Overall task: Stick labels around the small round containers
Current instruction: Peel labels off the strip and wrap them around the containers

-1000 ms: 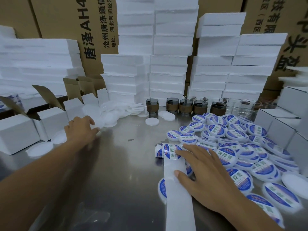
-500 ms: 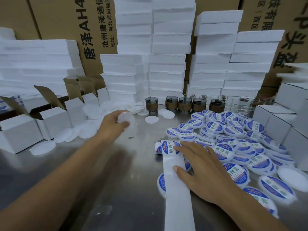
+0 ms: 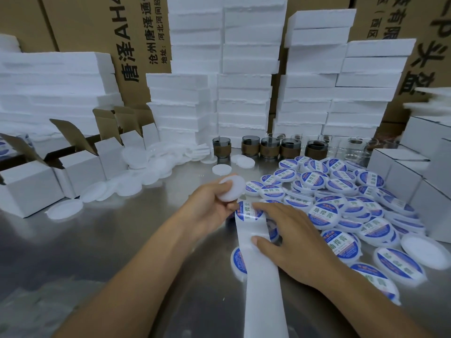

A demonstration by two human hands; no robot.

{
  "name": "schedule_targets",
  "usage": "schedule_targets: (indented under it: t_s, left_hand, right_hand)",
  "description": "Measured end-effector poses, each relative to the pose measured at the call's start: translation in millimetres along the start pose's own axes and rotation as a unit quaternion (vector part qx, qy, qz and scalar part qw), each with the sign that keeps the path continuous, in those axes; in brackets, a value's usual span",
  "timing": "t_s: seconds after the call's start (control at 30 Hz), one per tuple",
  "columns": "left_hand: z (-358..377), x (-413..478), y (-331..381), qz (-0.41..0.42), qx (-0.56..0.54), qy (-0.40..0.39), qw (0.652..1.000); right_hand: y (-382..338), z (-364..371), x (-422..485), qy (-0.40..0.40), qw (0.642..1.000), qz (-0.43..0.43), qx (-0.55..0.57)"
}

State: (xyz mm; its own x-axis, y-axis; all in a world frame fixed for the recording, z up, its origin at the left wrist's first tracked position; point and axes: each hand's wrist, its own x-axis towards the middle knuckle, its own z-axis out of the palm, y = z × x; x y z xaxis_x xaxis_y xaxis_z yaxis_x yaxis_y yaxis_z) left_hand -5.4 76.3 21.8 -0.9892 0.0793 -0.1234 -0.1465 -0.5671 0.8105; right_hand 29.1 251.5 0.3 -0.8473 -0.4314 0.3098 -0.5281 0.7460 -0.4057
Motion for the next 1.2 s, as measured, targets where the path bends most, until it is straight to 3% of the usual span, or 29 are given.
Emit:
schedule_targets:
  t_s: [0.1, 0.33, 0.57, 0.77, 0.9, 1.0, 1.1, 1.2]
  left_hand:
    - [-3, 0, 1, 0.014, -0.001, -0.038, 0.999]
    - [-5, -1, -5, 0.012, -0.023, -0.07, 0.997]
    - [-9, -3, 2, 0.021, -0.044, -0.105, 0.993]
    - [-9, -4, 5, 0.03, -0.076, -0.049, 0.995]
    - [-6, -3, -3, 0.009, 0.049, -0.033, 0.998]
    - [-6, -3, -11, -0.009, 0.166, -0.073, 0.983]
    - [-7, -4, -15, -0.002, 0.182, -0.12, 0.976]
    - [-5, -2, -13, 0.038, 0.164, -0.1, 0.981]
  right_hand:
    - [-2, 3, 1, 0.032, 0.998, 0.019, 0.058]
    - [-6, 5, 1, 0.047, 0.999, 0.007, 0.004]
    - [0, 3, 1, 0.077, 0.994, 0.032, 0.069]
    - [1, -6, -1, 0.121, 0.985, 0.019, 0.124]
    - [-3, -10, -1, 0.135, 0.977, -0.006, 0.163]
    - [-8, -10, -3, 0.121, 0.973, -0.027, 0.193]
    - [-10, -10, -4, 0.121, 0.961, -0.031, 0.246]
    - [-10, -11, -3, 0.138, 0.951, -0.03, 0.277]
